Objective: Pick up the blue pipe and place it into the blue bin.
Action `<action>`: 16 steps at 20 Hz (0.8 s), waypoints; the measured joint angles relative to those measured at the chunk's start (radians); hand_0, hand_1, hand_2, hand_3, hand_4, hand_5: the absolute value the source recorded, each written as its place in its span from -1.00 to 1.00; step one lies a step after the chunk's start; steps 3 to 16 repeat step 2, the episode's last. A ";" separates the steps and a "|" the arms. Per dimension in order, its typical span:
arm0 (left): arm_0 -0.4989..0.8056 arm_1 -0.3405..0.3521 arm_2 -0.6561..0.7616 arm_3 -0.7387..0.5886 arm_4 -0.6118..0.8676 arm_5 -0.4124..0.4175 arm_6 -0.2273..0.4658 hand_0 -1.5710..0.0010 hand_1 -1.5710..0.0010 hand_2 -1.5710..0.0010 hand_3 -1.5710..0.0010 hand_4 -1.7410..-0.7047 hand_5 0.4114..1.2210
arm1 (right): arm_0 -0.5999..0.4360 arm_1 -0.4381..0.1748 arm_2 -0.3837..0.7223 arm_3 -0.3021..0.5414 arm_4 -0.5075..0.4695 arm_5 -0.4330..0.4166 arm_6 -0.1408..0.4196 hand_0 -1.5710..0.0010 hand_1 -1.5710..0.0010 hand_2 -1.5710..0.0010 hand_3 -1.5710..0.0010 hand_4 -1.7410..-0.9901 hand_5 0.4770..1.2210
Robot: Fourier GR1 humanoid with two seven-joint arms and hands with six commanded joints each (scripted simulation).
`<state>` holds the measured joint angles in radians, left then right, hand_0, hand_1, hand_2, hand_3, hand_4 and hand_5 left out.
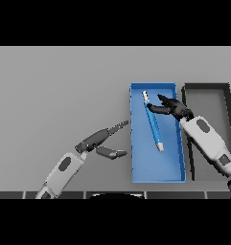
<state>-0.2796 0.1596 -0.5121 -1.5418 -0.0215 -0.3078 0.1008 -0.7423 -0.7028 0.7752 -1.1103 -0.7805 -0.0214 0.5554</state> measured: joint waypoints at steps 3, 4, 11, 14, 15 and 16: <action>-0.005 -0.003 0.002 0.006 0.007 -0.006 0.005 1.00 1.00 1.00 1.00 0.58 -0.86 | 0.006 0.003 -0.004 0.009 -0.010 0.013 -0.009 0.99 0.99 0.99 0.99 0.63 -0.46; -0.005 -0.003 0.002 0.006 0.007 -0.006 0.005 1.00 1.00 1.00 1.00 0.58 -0.86 | 0.006 0.003 -0.004 0.009 -0.010 0.013 -0.009 0.99 0.99 0.99 0.99 0.63 -0.46; -0.005 -0.003 0.002 0.006 0.007 -0.006 0.005 1.00 1.00 1.00 1.00 0.58 -0.86 | 0.006 0.003 -0.004 0.009 -0.010 0.013 -0.009 0.99 0.99 0.99 0.99 0.63 -0.46; -0.005 -0.003 0.002 0.006 0.007 -0.006 0.005 1.00 1.00 1.00 1.00 0.58 -0.86 | 0.006 0.003 -0.004 0.009 -0.010 0.013 -0.009 0.99 0.99 0.99 0.99 0.63 -0.46; -0.005 -0.003 0.002 0.006 0.007 -0.006 0.005 1.00 1.00 1.00 1.00 0.58 -0.86 | 0.006 0.003 -0.004 0.009 -0.010 0.013 -0.009 0.99 0.99 0.99 0.99 0.63 -0.46; -0.005 -0.003 0.002 0.006 0.007 -0.006 0.005 1.00 1.00 1.00 1.00 0.58 -0.86 | 0.006 0.003 -0.004 0.009 -0.010 0.013 -0.009 0.99 0.99 0.99 0.99 0.63 -0.46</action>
